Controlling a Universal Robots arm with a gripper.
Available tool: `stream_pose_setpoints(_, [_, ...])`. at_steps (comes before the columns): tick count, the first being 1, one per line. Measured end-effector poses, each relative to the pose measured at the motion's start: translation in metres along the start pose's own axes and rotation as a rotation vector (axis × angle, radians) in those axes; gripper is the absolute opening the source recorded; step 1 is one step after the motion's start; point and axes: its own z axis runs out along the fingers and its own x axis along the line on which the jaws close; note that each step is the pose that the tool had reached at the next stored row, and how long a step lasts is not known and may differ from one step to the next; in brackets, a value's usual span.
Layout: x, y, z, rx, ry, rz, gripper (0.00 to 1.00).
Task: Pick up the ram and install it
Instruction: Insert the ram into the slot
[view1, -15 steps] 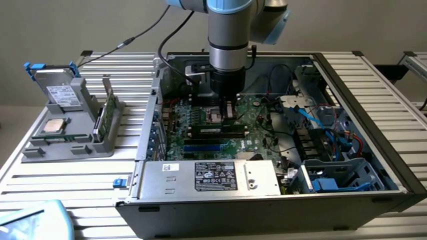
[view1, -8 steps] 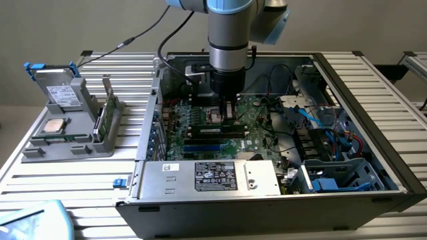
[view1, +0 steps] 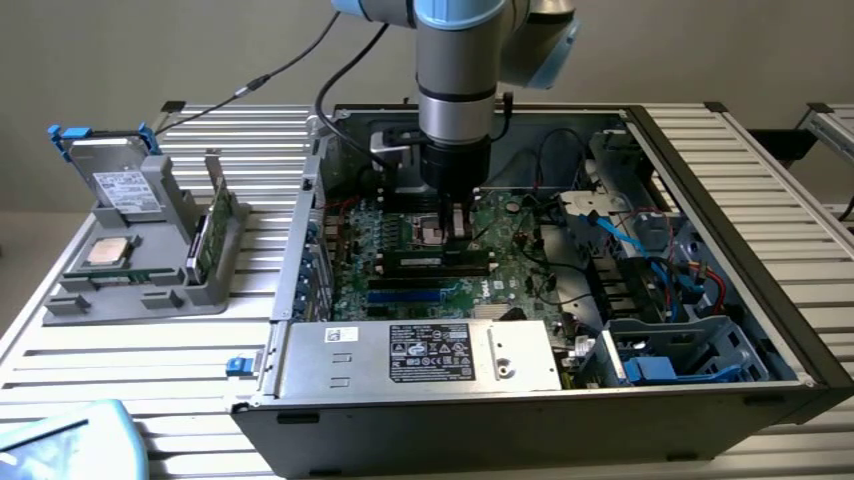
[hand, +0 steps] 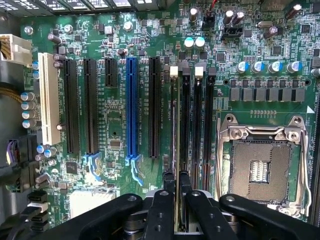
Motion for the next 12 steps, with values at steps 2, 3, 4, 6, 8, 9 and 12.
stream_pose_setpoints(2, [-0.0001,0.0,0.0008,-0.0001,0.0003,0.0,0.15])
stream_pose_setpoints(3, [-0.0001,0.0001,0.0012,-0.0002,0.0004,0.0,0.15])
stream_pose_setpoints(4, [-0.0001,0.0001,0.0014,-0.0003,0.0005,0.0,0.15])
stream_pose_setpoints(6, [-0.0001,0.0001,0.0014,-0.0003,0.0005,0.0,0.15])
stream_pose_setpoints(8, [-0.0002,0.0001,0.0015,-0.0002,0.0002,0.0,0.15])
stream_pose_setpoints(9, [-0.0002,0.0001,0.0016,-0.0002,-0.0001,0.0,0.16])
stream_pose_setpoints(12, [-0.0002,0.0,0.0016,-0.0001,0.0,0.0,0.29])
